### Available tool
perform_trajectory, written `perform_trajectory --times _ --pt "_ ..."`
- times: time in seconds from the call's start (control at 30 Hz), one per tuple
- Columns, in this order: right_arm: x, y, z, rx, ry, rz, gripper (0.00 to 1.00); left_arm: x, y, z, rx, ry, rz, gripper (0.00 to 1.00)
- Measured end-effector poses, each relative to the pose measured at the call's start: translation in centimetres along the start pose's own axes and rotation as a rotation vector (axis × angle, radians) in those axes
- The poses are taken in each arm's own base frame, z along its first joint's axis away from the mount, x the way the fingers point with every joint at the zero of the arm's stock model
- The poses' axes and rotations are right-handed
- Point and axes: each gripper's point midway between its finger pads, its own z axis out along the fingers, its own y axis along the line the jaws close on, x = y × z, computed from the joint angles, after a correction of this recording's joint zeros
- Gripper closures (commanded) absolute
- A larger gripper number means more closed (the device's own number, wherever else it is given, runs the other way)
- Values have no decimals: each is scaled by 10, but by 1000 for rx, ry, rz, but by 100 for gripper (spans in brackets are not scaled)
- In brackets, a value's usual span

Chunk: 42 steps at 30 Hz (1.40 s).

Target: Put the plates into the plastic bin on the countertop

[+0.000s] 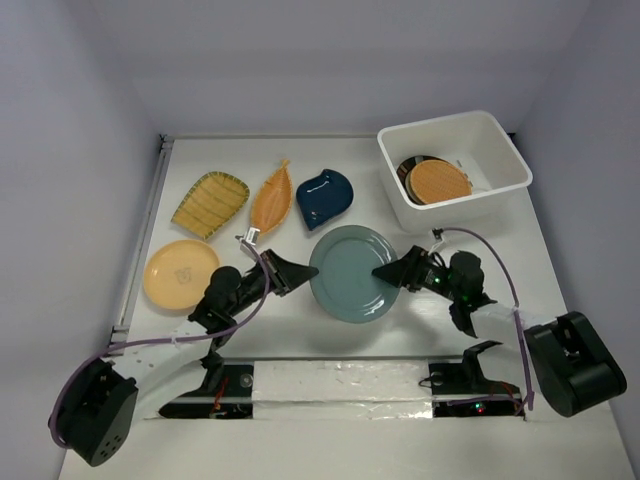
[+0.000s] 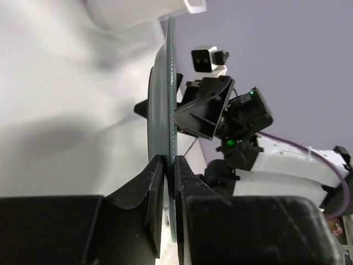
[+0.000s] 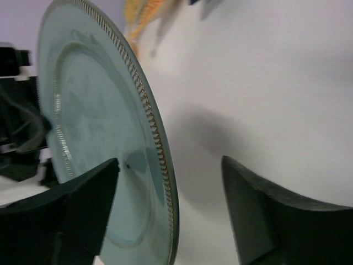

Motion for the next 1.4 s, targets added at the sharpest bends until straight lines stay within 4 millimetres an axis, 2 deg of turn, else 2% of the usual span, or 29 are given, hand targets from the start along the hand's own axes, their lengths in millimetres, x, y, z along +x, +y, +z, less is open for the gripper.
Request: perform_trajectory --times 0.07,0.1,0.13,0.17,0.2,0.23,0.3,0.33,0.47,0.57,0.63,0.7,0.83,0.9,1.0,1.07,1.13,1.2,1.27,1.37,1.4 --pt "1 13 0 -71 10 -10 40 -2 -8 0 26 -5 4 100" --pt "0 19 -1 -100 14 -9 63 -3 -11 0 35 -8 5 100" --pt "-1 26 -1 -132 15 -11 72 -4 -13 -1 40 -9 7 100" --pt "-2 32 -2 -156 15 0 79 -5 -12 -1 36 -13 11 93" --pt "-5 36 -3 -175 5 9 93 -9 -7 -1 11 -34 11 79" --pt "-7 43 -5 -202 -2 10 99 -14 -1 -1 -17 -55 9 73" --pt "-9 50 -6 -227 -9 0 100 -18 -2 -1 -43 -60 15 57" --pt "-8 51 -7 -228 -8 9 100 -22 -9 -1 -38 -64 30 54" --pt "-18 70 -15 -252 -37 -7 100 -41 -37 -4 -36 -109 122 49" --pt "-42 94 -21 -231 -87 -87 100 -67 -59 -13 -45 -212 208 48" --pt "-66 114 -27 -193 -143 -153 100 -86 -72 -22 -49 -297 261 47" --pt "-100 140 -37 -133 -230 -220 100 -98 -75 -29 -74 -358 298 47" --pt "-181 184 -62 -19 -427 -334 100 -108 -61 -34 -153 -406 335 48" --pt "-223 194 -73 48 -524 -370 100 -107 -46 -30 -205 -394 342 49" --pt "-275 174 -80 171 -600 -366 100 -103 -26 -24 -269 -368 351 49" --pt "-303 147 -83 267 -625 -338 100 -101 -15 -21 -306 -351 357 49" --pt "-320 105 -78 376 -611 -285 100 -100 -5 -20 -339 -339 364 50" --pt "-325 59 -77 482 -583 -219 100 -100 1 -18 -359 -336 370 50" --pt "-321 13 -78 584 -534 -140 100 -101 8 -16 -381 -335 377 51" --pt "-311 -34 -79 681 -468 -50 100 -100 25 -8 -433 -318 386 53" --pt "-310 -44 -78 699 -457 -19 100 -98 35 -6 -462 -304 388 53"
